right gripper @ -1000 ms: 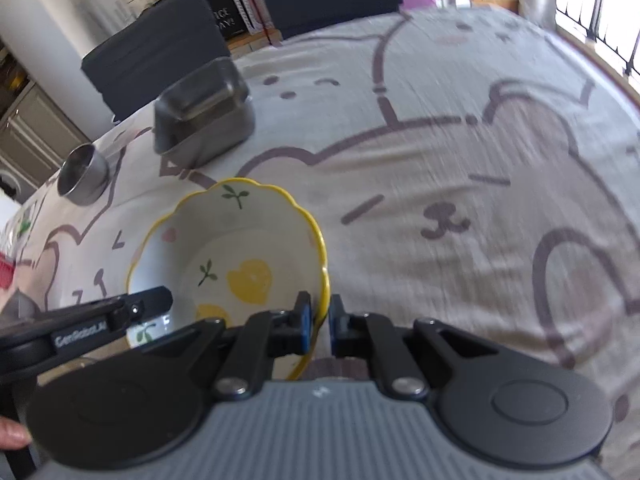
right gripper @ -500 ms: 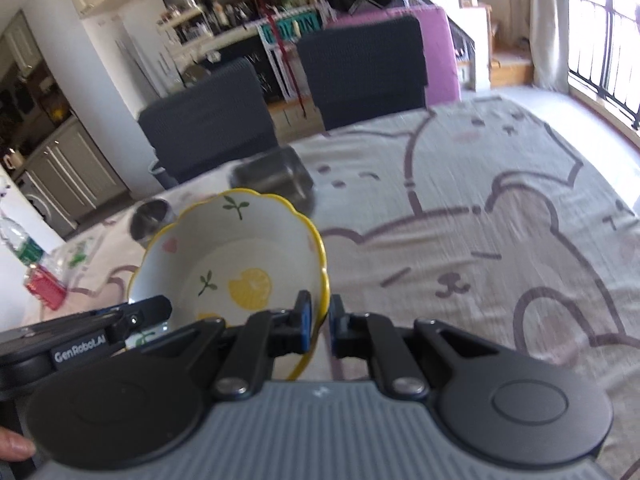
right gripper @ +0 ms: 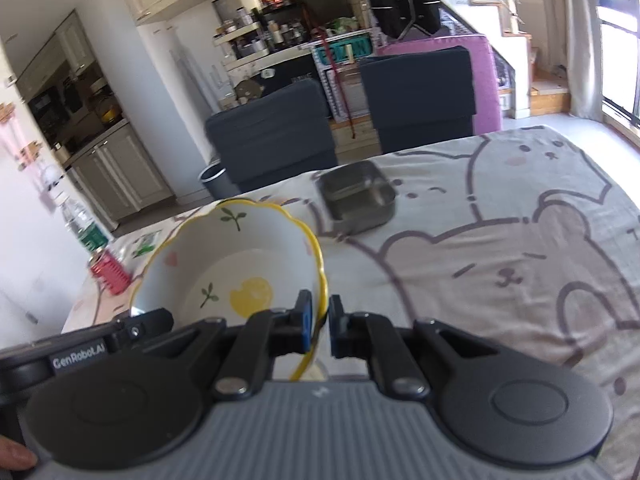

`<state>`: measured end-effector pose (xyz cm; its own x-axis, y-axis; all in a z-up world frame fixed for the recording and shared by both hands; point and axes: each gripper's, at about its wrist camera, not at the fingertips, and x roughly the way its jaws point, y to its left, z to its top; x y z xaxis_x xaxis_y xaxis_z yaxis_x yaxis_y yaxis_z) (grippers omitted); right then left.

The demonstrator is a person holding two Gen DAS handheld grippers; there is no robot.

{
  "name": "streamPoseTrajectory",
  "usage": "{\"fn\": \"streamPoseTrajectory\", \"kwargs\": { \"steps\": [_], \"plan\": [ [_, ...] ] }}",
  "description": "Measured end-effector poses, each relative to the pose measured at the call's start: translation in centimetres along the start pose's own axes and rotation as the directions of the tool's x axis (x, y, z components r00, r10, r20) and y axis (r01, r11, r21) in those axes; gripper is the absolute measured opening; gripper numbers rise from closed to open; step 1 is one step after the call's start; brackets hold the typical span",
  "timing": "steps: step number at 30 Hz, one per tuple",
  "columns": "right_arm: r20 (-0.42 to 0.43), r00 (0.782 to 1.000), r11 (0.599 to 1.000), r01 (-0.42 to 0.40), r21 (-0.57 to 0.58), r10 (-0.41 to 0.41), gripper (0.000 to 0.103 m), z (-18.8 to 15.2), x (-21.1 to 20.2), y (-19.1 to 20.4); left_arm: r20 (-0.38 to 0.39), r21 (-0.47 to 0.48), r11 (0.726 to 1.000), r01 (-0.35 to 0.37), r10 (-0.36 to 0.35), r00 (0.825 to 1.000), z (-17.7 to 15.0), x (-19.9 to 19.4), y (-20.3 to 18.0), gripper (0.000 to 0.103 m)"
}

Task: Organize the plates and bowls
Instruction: 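Lift the lemon bowl with both tools and carry it over the cream bowl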

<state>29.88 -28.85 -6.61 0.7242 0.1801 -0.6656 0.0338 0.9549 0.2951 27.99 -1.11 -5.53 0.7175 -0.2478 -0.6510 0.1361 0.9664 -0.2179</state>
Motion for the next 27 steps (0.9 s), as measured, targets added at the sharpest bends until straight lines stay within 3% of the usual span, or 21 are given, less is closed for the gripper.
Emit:
{"fn": "streamPoseTrajectory", "kwargs": {
  "steps": [8,17,27],
  "plan": [
    [-0.039,0.998,0.995,-0.042,-0.093,0.039,0.011,-2.3,-0.2,3.9,-0.005,-0.028,0.998,-0.054,0.053,0.999,-1.7,-2.5,3.4,0.009],
    [-0.073,0.997,0.984,-0.052,-0.169,0.040,0.011,-3.5,0.4,5.9,-0.044,-0.054,0.997,-0.059,0.057,0.997,-2.7,-2.5,5.5,0.009],
    [-0.151,0.988,0.980,0.009,-0.198,-0.040,0.011,-4.6,2.8,6.3,-0.149,-0.035,0.995,-0.089,0.083,0.985,-3.8,0.2,6.0,0.008]
  ]
}}
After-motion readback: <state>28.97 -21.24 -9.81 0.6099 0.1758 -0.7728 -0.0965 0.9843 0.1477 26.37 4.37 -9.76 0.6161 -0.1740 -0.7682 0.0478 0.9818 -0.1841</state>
